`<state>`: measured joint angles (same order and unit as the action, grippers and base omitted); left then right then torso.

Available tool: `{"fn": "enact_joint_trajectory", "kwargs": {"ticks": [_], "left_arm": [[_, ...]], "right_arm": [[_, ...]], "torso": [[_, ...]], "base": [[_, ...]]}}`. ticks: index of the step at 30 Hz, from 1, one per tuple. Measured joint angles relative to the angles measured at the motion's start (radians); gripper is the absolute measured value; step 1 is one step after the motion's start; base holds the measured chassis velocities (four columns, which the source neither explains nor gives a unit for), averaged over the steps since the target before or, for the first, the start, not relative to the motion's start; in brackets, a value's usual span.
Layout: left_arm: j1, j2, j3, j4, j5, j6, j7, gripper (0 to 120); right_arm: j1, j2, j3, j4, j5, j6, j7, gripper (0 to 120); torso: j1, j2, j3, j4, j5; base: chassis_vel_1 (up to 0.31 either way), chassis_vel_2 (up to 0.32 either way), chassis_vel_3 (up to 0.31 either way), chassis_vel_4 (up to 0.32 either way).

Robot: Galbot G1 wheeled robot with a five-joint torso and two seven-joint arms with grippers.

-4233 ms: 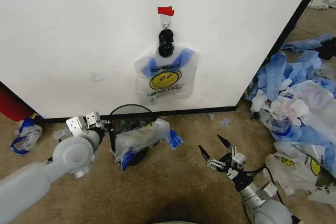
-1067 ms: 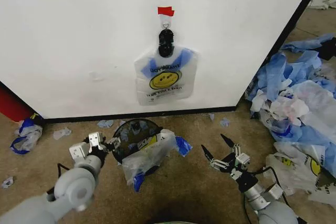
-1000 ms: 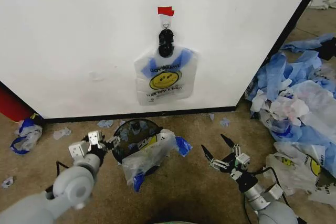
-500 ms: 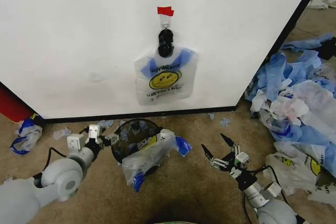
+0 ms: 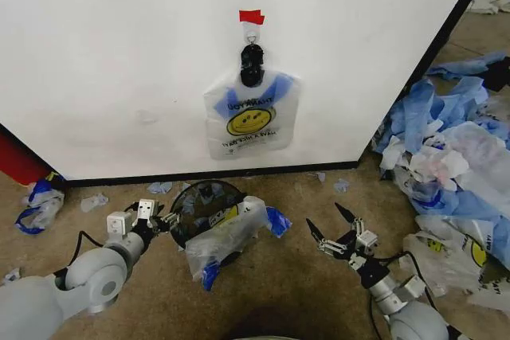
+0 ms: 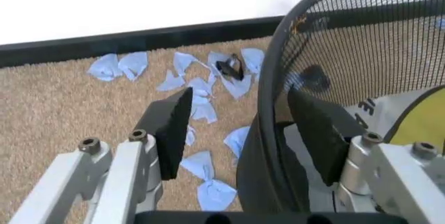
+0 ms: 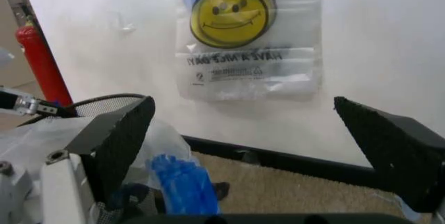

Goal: Pick up the garbage bag from the wall and place it over the trash bin.

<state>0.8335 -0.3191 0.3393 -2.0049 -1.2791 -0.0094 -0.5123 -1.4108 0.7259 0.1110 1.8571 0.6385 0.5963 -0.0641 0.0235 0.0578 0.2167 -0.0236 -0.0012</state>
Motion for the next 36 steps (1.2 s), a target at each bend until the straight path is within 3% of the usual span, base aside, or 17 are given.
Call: {"fn": "enact_joint_trajectory", "kwargs": {"ticks": [11,23,31,36], "left_arm": [[-0.003,-0.017,0.004,0.009,-0.002,0.0,0.0,46],[-0.002,-0.041,0.009,0.027,0.002,-0.005,-0.001,3],[0.033,-0.051,-0.051,-0.006,-0.014,0.001,-0.05,3],[0.05,-0.073,-0.127,-0.053,-0.062,0.027,-0.137,3]], "right_arm": [[-0.005,-0.001,0.003,0.003,-0.001,0.0,0.0,96],[-0.009,-0.002,0.005,0.01,-0.006,-0.001,0.002,96],[-0.004,-0.002,0.0,0.008,-0.006,-0.002,0.002,94],[-0.004,-0.009,-0.001,0.01,-0.005,-0.002,0.002,94]], "torso": [[0.0,0.0,0.0,0.0,0.0],[0.0,0.0,0.0,-0.0001,-0.0001],[0.0,0.0,0.0,0.0,-0.0001],[0.0,0.0,0.0,0.0,0.0001]], "base": [[0.0,0.0,0.0,0.0],[0.0,0.0,0.0,0.0],[0.0,0.0,0.0,0.0],[0.0,0.0,0.0,0.0]]}}
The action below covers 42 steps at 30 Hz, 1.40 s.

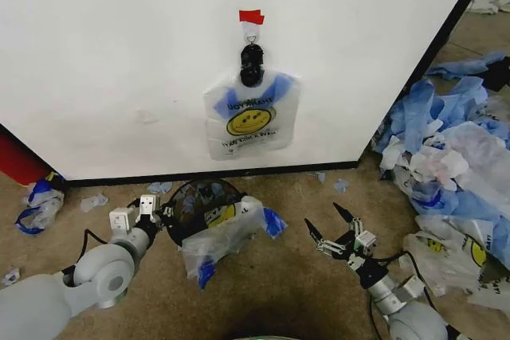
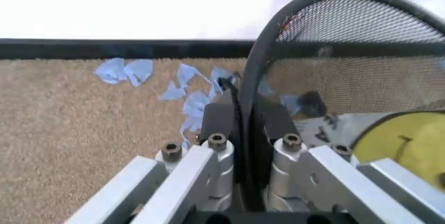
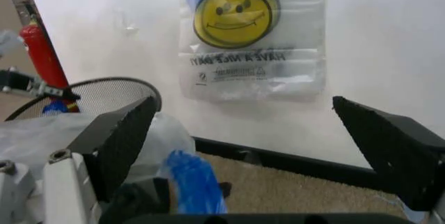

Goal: Pick up the garbage bag from the wall and place it over the trash bin.

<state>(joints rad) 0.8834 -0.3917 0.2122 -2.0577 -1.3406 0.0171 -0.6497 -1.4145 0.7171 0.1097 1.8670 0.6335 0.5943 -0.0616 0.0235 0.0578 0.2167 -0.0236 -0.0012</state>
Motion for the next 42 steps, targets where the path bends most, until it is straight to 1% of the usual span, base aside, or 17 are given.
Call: {"fn": "enact_joint_trajectory", "kwargs": {"ticks": [1,3,5,6,8,10,13,16,18,19,21,25,26,27,31,36,42], "left_arm": [[0.0,0.0,0.0,0.0,0.0,0.0,0.0,3],[0.007,-0.018,-0.034,-0.015,-0.026,0.013,-0.051,3],[0.042,-0.035,-0.084,-0.031,-0.048,0.023,-0.093,3],[0.07,-0.042,-0.117,-0.039,-0.056,0.027,-0.11,3],[0.087,-0.047,-0.136,-0.043,-0.059,0.029,-0.12,3],[0.136,-0.068,-0.187,-0.052,-0.08,0.031,-0.151,3],[0.156,-0.09,-0.203,-0.056,-0.088,0.031,-0.167,3],[0.202,-0.146,-0.236,-0.076,-0.087,0.026,-0.19,3],[0.231,-0.177,-0.257,-0.084,-0.081,0.025,-0.2,3],[0.252,-0.204,-0.269,-0.09,-0.076,0.024,-0.208,3],[0.255,-0.21,-0.272,-0.091,-0.075,0.024,-0.21,3],[0.336,-0.28,-0.314,-0.115,-0.048,0.016,-0.224,3],[0.336,-0.28,-0.314,-0.115,-0.048,0.016,-0.224,3],[0.355,-0.296,-0.326,-0.121,-0.04,0.015,-0.225,3],[0.392,-0.334,-0.359,-0.132,-0.029,0.014,-0.228,3],[0.383,-0.334,-0.356,-0.116,-0.022,0.011,-0.224,3],[0.351,-0.307,-0.34,-0.104,-0.031,0.011,-0.218,3]], "right_arm": [[0.0,0.0,0.0,0.0,0.0,0.0,0.0,94],[-0.004,-0.002,0.002,0.004,0.0,0.0,0.0,95],[-0.005,-0.006,0.003,0.007,0.0,-0.001,0.001,95],[-0.003,-0.009,0.002,0.007,0.001,-0.002,0.002,95],[-0.001,-0.01,0.0,0.008,0.001,-0.003,0.003,95],[-0.001,-0.015,-0.001,0.013,0.002,-0.005,0.004,95],[-0.012,-0.016,0.005,0.02,0.001,-0.005,0.006,95],[-0.021,-0.021,0.013,0.03,-0.001,-0.005,0.012,95],[-0.021,-0.024,0.014,0.033,-0.001,-0.006,0.015,95],[-0.023,-0.026,0.016,0.036,-0.001,-0.007,0.016,96],[-0.023,-0.027,0.016,0.037,-0.001,-0.007,0.017,96],[-0.021,-0.031,0.015,0.038,-0.002,-0.009,0.019,96],[-0.021,-0.031,0.015,0.038,-0.002,-0.009,0.019,96],[-0.017,-0.032,0.013,0.037,-0.001,-0.01,0.019,96],[-0.012,-0.032,0.007,0.032,-0.001,-0.012,0.019,96],[-0.011,-0.033,0.006,0.027,0.0,-0.013,0.019,96],[-0.015,-0.033,0.01,0.025,0.0,-0.012,0.018,95]], "torso": [[0.0,0.0,0.0,0.0,0.0],[0.0,0.0,0.0,-0.0001,0.0001],[0.0,0.0,0.0,-0.0004,-0.0003],[0.0,0.0,0.0,-0.0001,-0.0001],[0.0,0.0,0.0,-0.0001,0.0002],[0.0,0.0,0.0,0.0007,0.0001],[0.0,0.0,0.0,0.0001,-0.0002],[0.0,0.0,0.0,0.0,0.0011],[0.0,0.0,0.0,0.0003,0.0002],[0.0,0.0,0.0,0.0009,0.0006],[0.0,0.0,0.0,0.0009,0.0008],[0.0,0.0,0.0,0.0002,0.0008],[0.0,0.0,0.0,0.0002,0.0008],[0.0,0.0,0.0,0.0005,0.0005],[0.0,0.0,0.0,0.0002,0.0001],[0.0,0.0,0.0,0.0002,0.0003],[0.0,0.0,0.0,0.0,-0.0001]], "base": [[0.0,0.0,0.0,0.0],[0.0,0.0,0.0,0.0],[0.0,0.0,0.0,0.0],[0.0,0.0,0.0,0.0],[0.0,0.0,0.0,0.0],[0.0,0.0,0.0,0.0],[0.0,0.0,0.0,0.0],[0.0,0.0,0.0,0.0],[0.0,0.0,0.0,0.0],[0.0,0.0,0.0,0.0],[0.0,0.0,0.0,0.0],[0.0,0.0,0.0,0.0],[0.0,0.0,0.0,0.0],[0.0,0.0,0.0,0.0],[0.0,0.0,0.0,0.0],[0.0,0.0,0.0,0.0],[0.0,0.0,0.0,0.0]]}}
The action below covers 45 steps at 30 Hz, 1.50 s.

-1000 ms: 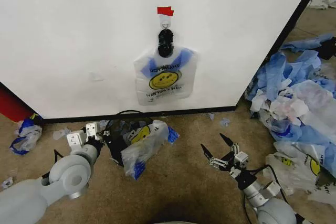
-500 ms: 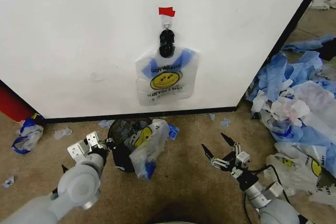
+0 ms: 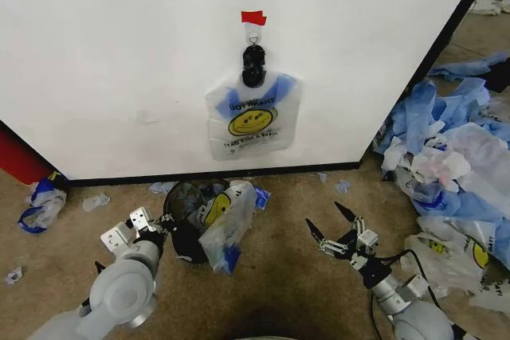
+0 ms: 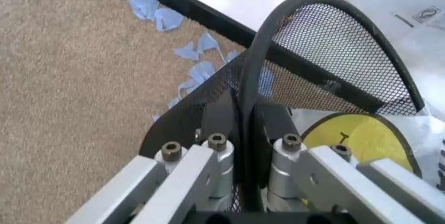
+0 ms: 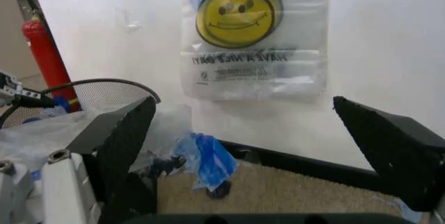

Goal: Pick up the garbage bag from the wall and place it over the trash bin.

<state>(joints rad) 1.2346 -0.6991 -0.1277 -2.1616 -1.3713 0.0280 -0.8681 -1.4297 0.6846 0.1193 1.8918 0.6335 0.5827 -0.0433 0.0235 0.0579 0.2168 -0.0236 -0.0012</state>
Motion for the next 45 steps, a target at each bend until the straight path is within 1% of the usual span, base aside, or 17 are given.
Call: {"fn": "enact_joint_trajectory", "kwargs": {"ticks": [5,10,15,19,25,27,31,33,35,36,38,41,45], "left_arm": [[-0.027,0.036,0.001,-0.009,-0.024,0.0,0.0,3],[-0.031,0.055,-0.005,-0.012,-0.03,0.001,0.0,3],[-0.035,0.075,-0.008,-0.009,-0.03,0.0,0.002,3],[-0.063,0.097,-0.006,0.011,-0.032,-0.004,0.006,3],[-0.087,0.116,-0.003,0.017,-0.048,-0.005,0.006,3],[-0.095,0.121,-0.003,0.011,-0.056,-0.006,0.003,3],[-0.103,0.142,-0.01,-0.04,-0.084,-0.005,-0.013,3],[-0.103,0.143,-0.013,-0.049,-0.087,-0.004,-0.016,3],[-0.097,0.145,-0.026,-0.081,-0.1,-0.001,-0.031,3],[-0.085,0.143,-0.043,-0.104,-0.111,0.001,-0.043,3],[-0.062,0.137,-0.066,-0.123,-0.116,0.002,-0.052,3],[-0.043,0.129,-0.083,-0.129,-0.12,0.001,-0.064,3],[-0.01,0.097,-0.117,-0.13,-0.133,-0.008,-0.098,3]], "right_arm": [[-0.002,0.001,0.004,0.002,0.0,0.001,0.0,96],[0.0,0.001,0.004,0.004,0.0,0.0,0.001,96],[0.001,0.001,0.004,0.004,0.0,0.0,0.001,96],[0.0,0.001,0.003,0.004,0.0,0.0,0.001,96],[0.0,-0.001,0.004,0.004,0.0,0.0,0.001,96],[0.001,-0.002,0.004,0.003,0.001,0.0,0.001,96],[0.006,-0.004,0.003,0.002,0.003,0.0,0.001,95],[0.006,-0.004,0.003,0.002,0.004,0.0,0.001,95],[0.007,-0.005,0.002,0.003,0.004,0.0,0.001,95],[0.007,-0.007,0.002,0.003,0.004,-0.001,0.001,95],[0.008,-0.009,0.002,0.003,0.004,-0.001,0.001,96],[0.009,-0.011,0.001,0.004,0.005,-0.002,0.001,96],[0.01,-0.015,0.0,0.007,0.006,-0.003,0.002,96]], "torso": [[0.0,0.0,0.0,-0.0005,-0.0009],[0.0,0.0,0.0,-0.0007,-0.0008],[0.0,0.0,0.0,-0.0006,-0.0009],[0.0,0.0,0.0,-0.0004,-0.0003],[0.0,0.0,0.0,-0.0001,-0.0001],[0.0,0.0,0.0,-0.0001,-0.0001],[0.0,0.0,0.0,0.0,0.0001],[0.0,0.0,0.0,0.0,0.0],[0.0,0.0,0.0,0.0,0.0001],[0.0,0.0,0.0,-0.0001,0.0002],[0.0,0.0,0.0,-0.0001,0.0001],[0.0,0.0,0.0,0.0,0.0],[0.0,0.0,0.0,0.0002,0.0]], "base": [[0.0,0.0,0.0,0.0],[0.0,0.0,0.0,0.0],[0.0,0.0,0.0,0.0],[0.0,0.0,0.0,0.0],[0.0,0.0,0.0,0.0],[0.0,0.0,0.0,0.0],[0.0,0.0,0.0,0.0],[0.0,0.0,0.0,0.0],[0.0,0.0,0.0,0.0],[0.0,0.0,0.0,0.0],[0.0,0.0,0.0,0.0],[0.0,0.0,0.0,0.0],[0.0,0.0,0.0,0.0]]}}
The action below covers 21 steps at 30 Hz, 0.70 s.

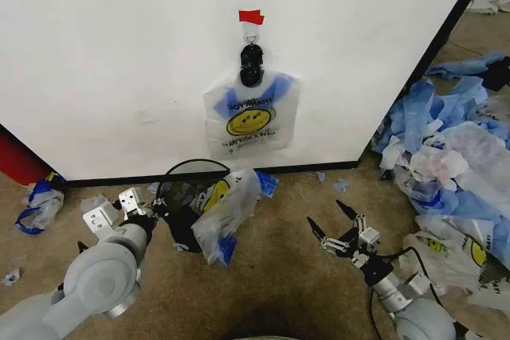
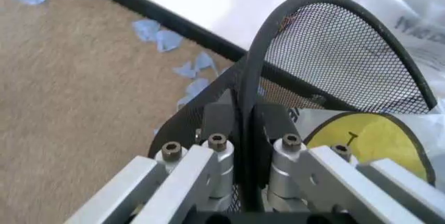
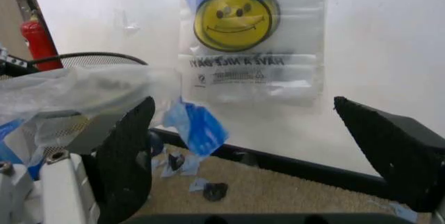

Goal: Pick up the garbage bag from the wall and place it over the trash bin.

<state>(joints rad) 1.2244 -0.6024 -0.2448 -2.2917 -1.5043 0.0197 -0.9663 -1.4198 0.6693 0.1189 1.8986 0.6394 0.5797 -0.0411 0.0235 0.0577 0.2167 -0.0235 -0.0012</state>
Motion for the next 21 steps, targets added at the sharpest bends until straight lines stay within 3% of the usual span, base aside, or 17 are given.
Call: {"fn": "enact_joint_trajectory", "kwargs": {"ticks": [4,5,8,21], "left_arm": [[0.014,-0.027,-0.011,0.002,-0.003,-0.005,-0.013,3],[0.033,-0.069,-0.023,0.001,-0.003,-0.01,-0.033,3],[0.057,-0.111,-0.038,-0.007,-0.002,-0.011,-0.041,3],[0.139,-0.218,-0.079,-0.042,0.03,-0.011,-0.043,3]], "right_arm": [[0.0,-0.001,-0.001,0.0,0.0,0.0,0.0,96],[0.0,-0.003,-0.001,0.0,0.0,-0.001,0.001,96],[0.0,-0.006,-0.001,0.002,0.0,-0.001,0.002,96],[0.002,-0.003,-0.004,0.001,-0.003,-0.006,0.003,96]], "torso": [[0.0,0.0,0.0,-0.0002,0.0],[0.0,0.0,0.0,-0.0002,-0.0001],[0.0,0.0,0.0,-0.0002,-0.0001],[0.0,0.0,0.0,-0.0002,-0.0001]], "base": [[0.0,0.0,0.0,0.0],[0.0,0.0,0.0,0.0],[0.0,0.0,0.0,0.0],[0.0,0.0,0.0,0.0]]}}
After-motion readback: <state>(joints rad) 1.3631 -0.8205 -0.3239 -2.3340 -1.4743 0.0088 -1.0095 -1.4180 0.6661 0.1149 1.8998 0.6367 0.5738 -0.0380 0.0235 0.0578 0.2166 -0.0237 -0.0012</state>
